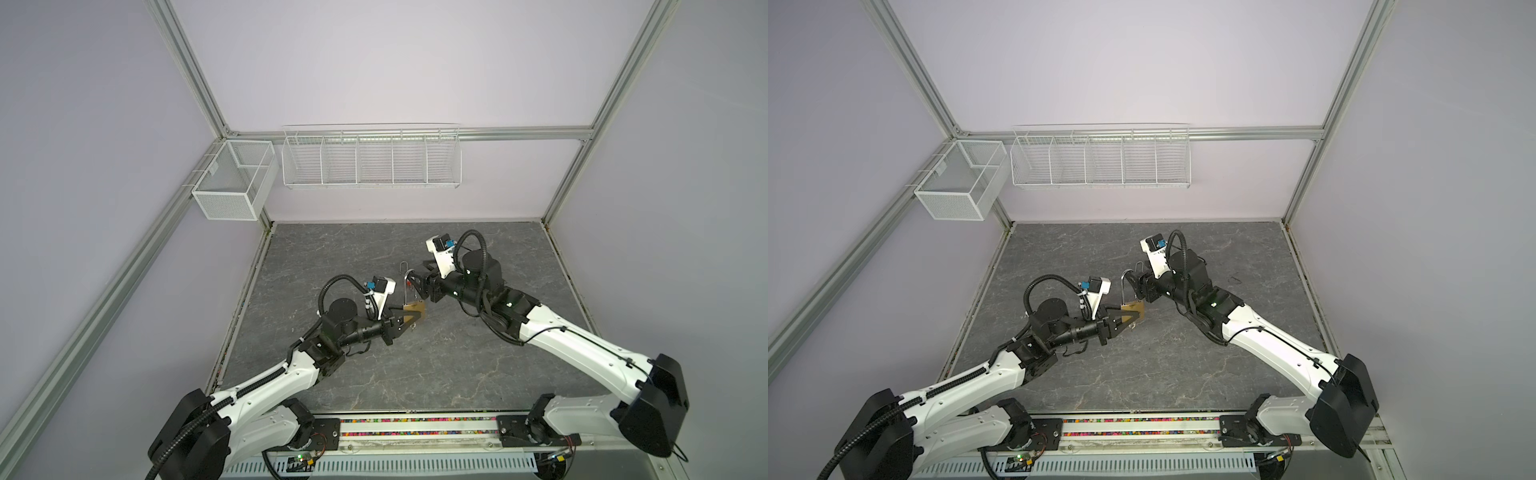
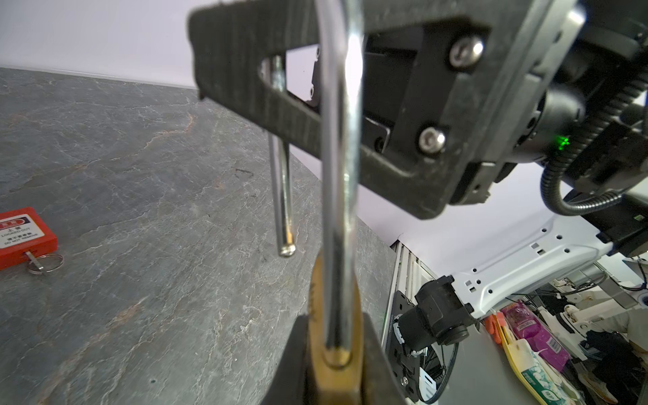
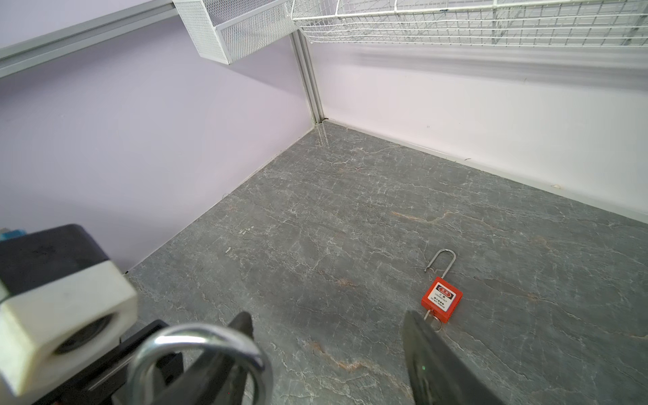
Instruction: Unlock with the key
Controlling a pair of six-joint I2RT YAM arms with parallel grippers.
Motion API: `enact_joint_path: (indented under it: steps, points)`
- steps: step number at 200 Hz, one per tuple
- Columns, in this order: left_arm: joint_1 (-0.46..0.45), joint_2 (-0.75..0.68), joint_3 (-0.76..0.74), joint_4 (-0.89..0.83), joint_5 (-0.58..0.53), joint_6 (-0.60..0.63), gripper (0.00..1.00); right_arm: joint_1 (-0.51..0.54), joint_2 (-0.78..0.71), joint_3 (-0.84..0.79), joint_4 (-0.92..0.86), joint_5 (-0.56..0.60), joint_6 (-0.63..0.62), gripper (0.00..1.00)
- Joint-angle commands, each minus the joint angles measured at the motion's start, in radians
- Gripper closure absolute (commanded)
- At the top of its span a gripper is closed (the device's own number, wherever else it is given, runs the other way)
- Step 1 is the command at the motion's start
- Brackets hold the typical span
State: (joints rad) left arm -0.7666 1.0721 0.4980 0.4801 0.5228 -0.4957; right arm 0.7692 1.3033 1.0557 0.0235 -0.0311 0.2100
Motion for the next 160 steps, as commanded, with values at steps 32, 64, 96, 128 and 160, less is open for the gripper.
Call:
enact_joint_path:
  steps: [32, 64, 96, 128, 160]
  points:
    - [-0.016, -0.011, 0.040, 0.072, 0.058, 0.011, 1.00, -0.007, -0.047, 0.026, 0.021, 0.086, -0.022, 0.28]
    - [-0.016, -0.011, 0.040, 0.075, 0.038, 0.011, 1.00, -0.006, -0.054, 0.022, -0.005, 0.059, -0.031, 0.24]
    - [-0.016, -0.006, 0.050, 0.077, 0.006, 0.009, 1.00, -0.006, -0.111, -0.010, -0.045, 0.039, -0.020, 0.18]
    - [-0.014, -0.003, 0.059, 0.043, -0.045, 0.028, 1.00, -0.006, -0.170, -0.028, -0.136, 0.020, -0.022, 0.12]
    - [-0.014, 0.020, 0.066, 0.085, -0.017, 0.013, 1.00, -0.007, -0.196, -0.041, -0.215, -0.013, -0.013, 0.12]
